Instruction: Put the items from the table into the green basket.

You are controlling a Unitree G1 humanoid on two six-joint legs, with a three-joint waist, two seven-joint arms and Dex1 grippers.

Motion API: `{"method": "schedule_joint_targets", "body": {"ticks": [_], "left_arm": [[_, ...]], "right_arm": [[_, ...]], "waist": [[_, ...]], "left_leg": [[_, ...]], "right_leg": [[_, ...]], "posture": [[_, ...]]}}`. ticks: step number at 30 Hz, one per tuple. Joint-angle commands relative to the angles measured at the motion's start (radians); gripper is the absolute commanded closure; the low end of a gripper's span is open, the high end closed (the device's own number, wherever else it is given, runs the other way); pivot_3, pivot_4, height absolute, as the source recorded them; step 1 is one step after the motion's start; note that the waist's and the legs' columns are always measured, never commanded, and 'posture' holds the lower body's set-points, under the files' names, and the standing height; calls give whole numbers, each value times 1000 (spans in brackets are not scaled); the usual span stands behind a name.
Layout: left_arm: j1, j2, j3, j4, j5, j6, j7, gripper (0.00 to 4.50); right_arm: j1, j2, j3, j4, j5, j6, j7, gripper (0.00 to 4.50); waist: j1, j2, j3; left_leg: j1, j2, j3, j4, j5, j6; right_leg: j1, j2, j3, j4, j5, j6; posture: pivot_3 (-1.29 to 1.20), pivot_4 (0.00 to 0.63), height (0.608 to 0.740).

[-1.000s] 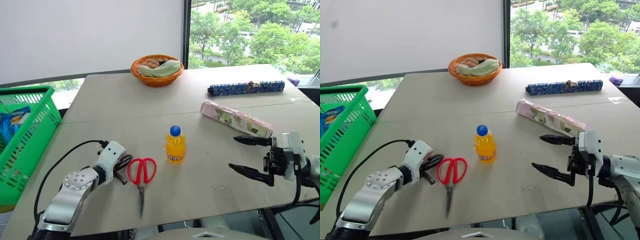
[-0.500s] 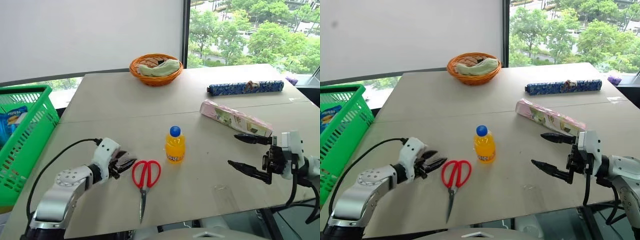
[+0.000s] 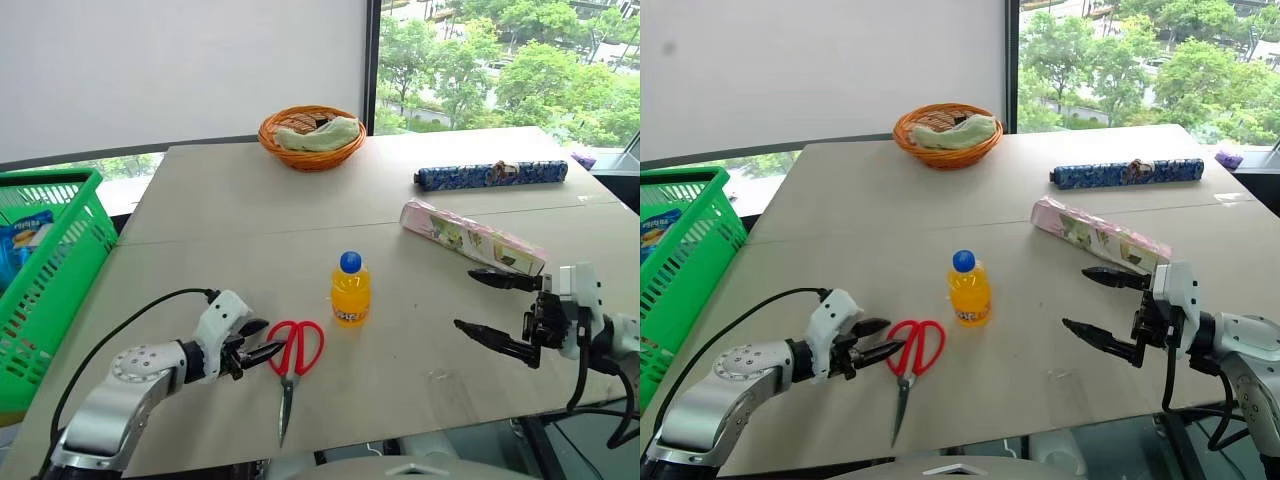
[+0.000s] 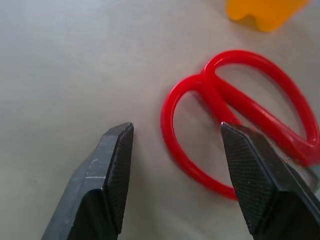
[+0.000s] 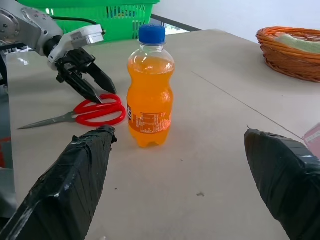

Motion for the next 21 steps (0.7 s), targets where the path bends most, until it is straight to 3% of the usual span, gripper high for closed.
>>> {"method": "schedule_joint_targets", "body": {"ticks": [1, 4, 7, 14, 17, 19, 21], "left_arm": [[-22, 15, -50, 38, 70, -9, 25, 1935], [-34, 19, -89, 43, 88, 8, 22, 2977], [-37, 34, -117, 66, 125, 7, 27, 4371], [-82, -8, -87, 137, 131, -25, 63, 4446], [-188, -109, 8, 198, 79, -24, 154, 4446], [-321, -179, 103, 278, 37, -25, 236, 4446], [-445, -203, 156, 369, 28, -48, 281, 4446]], "right_arm": [[-6, 1, -17, -26, 5, -9, -13, 0], [-3, 2, -16, -29, 2, -11, -18, 0], [6, 2, -21, -36, 2, -11, -21, 0], [6, 2, -18, -28, -5, -20, -29, 0], [-12, 13, -23, -28, 0, -25, -42, 0], [-39, 27, -41, -32, 36, -8, -67, 0], [-73, 42, -56, -33, 80, 19, -93, 0]], "waist": [[0, 2, -1], [0, 5, -2], [0, 8, -4], [3, 17, -7], [11, 19, -6], [15, 17, -4], [16, 2, 5]], "left_leg": [[0, 0, 0, 0, 0, 0], [1, 0, 0, 0, 0, 0], [1, 0, 0, 0, 0, 0], [4, -2, -3, -1, 0, 0], [4, -5, -8, -2, 0, 0], [4, -8, -11, -1, 0, 0], [2, -12, -18, 0, 0, 1]], "right_leg": [[0, 0, 0, 0, 0, 0], [1, -1, 0, 0, 0, 0], [1, 0, 0, 0, 0, 0], [5, 0, -2, -1, 0, 1], [7, -1, -5, -1, 0, 1], [7, -2, -6, -1, 0, 1], [7, 0, -8, 1, 2, -1]], "posture": [[-238, 0, 738], [-243, 0, 738], [-247, 0, 738], [-247, 0, 738], [-250, 0, 738], [-251, 0, 738], [-247, 0, 738]]}}
